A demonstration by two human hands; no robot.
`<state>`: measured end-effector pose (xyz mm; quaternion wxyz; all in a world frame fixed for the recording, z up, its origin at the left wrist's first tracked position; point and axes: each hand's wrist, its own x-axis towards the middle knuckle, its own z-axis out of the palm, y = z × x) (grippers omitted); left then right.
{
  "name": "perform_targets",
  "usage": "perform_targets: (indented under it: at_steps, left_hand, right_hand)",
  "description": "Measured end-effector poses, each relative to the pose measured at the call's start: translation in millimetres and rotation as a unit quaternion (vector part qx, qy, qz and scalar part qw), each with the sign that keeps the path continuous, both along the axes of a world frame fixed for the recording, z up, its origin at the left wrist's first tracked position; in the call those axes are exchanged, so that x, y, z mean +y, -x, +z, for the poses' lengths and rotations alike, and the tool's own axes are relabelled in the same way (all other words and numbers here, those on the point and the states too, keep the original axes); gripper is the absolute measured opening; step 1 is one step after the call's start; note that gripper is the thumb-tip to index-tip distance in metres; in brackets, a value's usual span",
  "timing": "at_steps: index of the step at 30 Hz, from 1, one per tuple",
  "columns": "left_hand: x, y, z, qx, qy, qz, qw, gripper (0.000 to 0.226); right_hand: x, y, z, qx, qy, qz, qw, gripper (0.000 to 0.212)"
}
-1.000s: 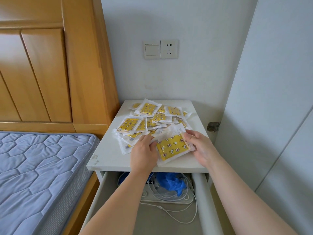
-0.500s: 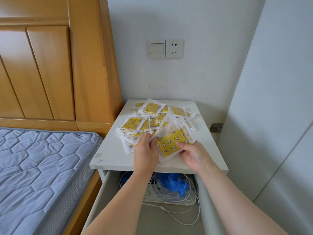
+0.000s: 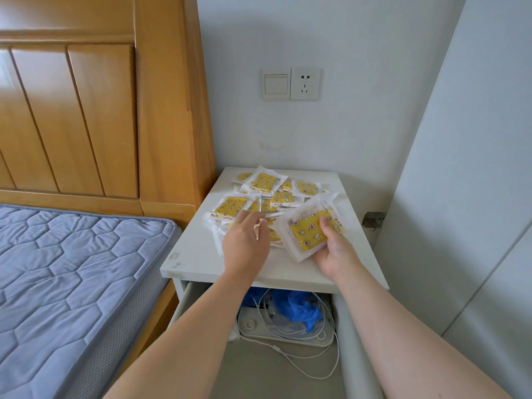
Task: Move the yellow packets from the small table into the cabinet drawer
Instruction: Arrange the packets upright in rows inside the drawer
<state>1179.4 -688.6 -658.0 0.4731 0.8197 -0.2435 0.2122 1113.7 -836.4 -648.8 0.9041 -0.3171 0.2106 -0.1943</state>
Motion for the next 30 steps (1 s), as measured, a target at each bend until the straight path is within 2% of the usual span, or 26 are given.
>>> perform_targets:
  at_steps: [3, 5, 9, 12, 15, 17, 20, 25, 30]
  left_hand:
    - [5.3, -36.9, 12.3, 0.012, -0.057, 0.062, 0.996, 0.031]
    - [5.5, -63.1, 19.7, 0.086, -0.128, 0.089, 0.984, 0.043]
    - [-3.5, -98.2, 27.8, 0.205, -0.283, 0.123, 0.929, 0.05]
    - [-14.0, -118.1, 27.1, 0.285, -0.344, 0.105, 0.889, 0.053]
    - [-23.1, -135.8, 27.4, 0.265, -0.413, 0.089, 0.867, 0.048]
    - [-25.1, -129.0, 41.1, 0.238, -0.415, 0.069, 0.875, 0.044]
    - [-28.9, -123.9, 55.0, 0.218, -0.443, 0.055, 0.868, 0.051]
    - [-34.0, -130.6, 53.8, 0.281, -0.448, 0.062, 0.846, 0.074]
    - [-38.8, -129.2, 50.9, 0.212, -0.398, 0.051, 0.891, 0.089]
  right_hand:
    - [-4.8, 0.7, -0.8, -0.002, -0.028, 0.02, 0.999, 0.018]
    - [-6.0, 1.7, -1.8, -0.01, -0.039, 0.034, 0.999, 0.019]
    - [-9.4, 1.6, -6.4, -0.022, -0.027, 0.054, 0.998, 0.019]
    - [-11.5, -0.5, -8.9, -0.028, -0.015, 0.059, 0.998, 0.022]
    - [-12.6, -2.2, -10.1, -0.033, 0.002, 0.057, 0.998, 0.02]
    - [-13.5, -2.9, -10.2, -0.037, 0.001, 0.053, 0.998, 0.018]
    - [-13.6, -3.7, -9.3, -0.042, -0.014, 0.049, 0.998, 0.015]
    - [-13.5, -3.4, -9.9, -0.035, -0.011, 0.055, 0.998, 0.016]
    - [-12.4, -2.8, -7.1, -0.025, -0.024, 0.045, 0.998, 0.015]
